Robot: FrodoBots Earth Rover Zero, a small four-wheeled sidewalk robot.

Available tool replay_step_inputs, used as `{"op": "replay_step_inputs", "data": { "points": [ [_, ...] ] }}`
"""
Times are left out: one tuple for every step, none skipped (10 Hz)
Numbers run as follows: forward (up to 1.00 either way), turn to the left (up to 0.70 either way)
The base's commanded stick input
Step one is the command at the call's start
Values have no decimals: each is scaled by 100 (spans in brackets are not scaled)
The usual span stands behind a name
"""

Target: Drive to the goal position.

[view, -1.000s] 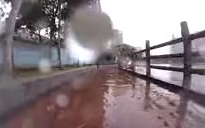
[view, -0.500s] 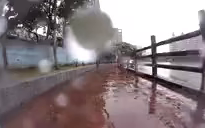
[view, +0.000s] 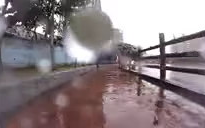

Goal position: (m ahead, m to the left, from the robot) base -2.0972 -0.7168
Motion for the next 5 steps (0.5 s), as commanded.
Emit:
{"op": "replay_step_inputs", "data": {
  "points": [
    [100, 0],
    [100, 0],
    [100, 0],
    [100, 0],
    [100, 0]
  ]
}}
